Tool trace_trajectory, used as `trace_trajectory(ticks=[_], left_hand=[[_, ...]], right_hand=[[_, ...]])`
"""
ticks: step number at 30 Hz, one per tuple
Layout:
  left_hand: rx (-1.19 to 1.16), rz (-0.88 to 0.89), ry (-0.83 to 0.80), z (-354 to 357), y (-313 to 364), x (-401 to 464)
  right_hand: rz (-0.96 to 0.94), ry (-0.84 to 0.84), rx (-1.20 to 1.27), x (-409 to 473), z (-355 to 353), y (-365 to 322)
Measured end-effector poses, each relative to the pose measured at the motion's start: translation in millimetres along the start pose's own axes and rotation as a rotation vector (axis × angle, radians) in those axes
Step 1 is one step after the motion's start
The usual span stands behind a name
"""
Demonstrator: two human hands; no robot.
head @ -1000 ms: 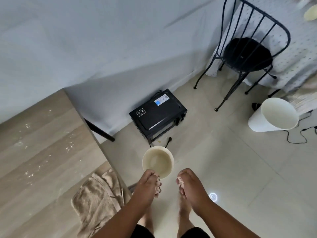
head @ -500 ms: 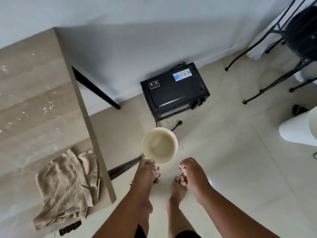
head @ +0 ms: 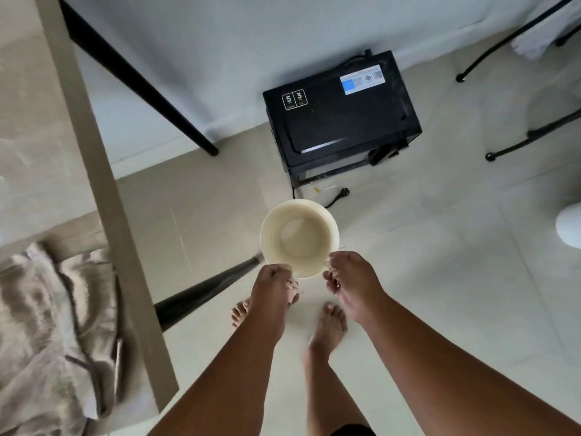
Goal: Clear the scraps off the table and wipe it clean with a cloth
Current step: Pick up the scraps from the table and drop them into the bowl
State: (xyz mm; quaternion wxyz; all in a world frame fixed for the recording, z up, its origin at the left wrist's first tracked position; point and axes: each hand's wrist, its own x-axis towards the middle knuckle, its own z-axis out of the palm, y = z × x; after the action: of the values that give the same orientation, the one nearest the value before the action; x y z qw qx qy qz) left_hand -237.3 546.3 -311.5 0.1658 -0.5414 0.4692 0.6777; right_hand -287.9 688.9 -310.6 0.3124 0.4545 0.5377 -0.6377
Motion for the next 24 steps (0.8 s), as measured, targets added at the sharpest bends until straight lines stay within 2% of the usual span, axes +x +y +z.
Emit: trace_trajectory(ticks=[7, 10, 18, 24], left_hand=[[-0.143, -0.026, 0.094, -2, -16, 65], [-0.22, -0.015, 0.079, 2, -21, 88], [-0.238, -0.042, 0.061, 17, -38, 129], [-0.246, -0.053, 0.048, 11, -38, 130]], right_hand=[[-0.01, -0.011, -0.024, 63, 9, 27], [-0.002, -0.015, -0.026, 86, 13, 38], [-0.021, -0.03, 0.0, 129, 20, 52], [-0.043, -0.034, 0.065, 128, 21, 49]])
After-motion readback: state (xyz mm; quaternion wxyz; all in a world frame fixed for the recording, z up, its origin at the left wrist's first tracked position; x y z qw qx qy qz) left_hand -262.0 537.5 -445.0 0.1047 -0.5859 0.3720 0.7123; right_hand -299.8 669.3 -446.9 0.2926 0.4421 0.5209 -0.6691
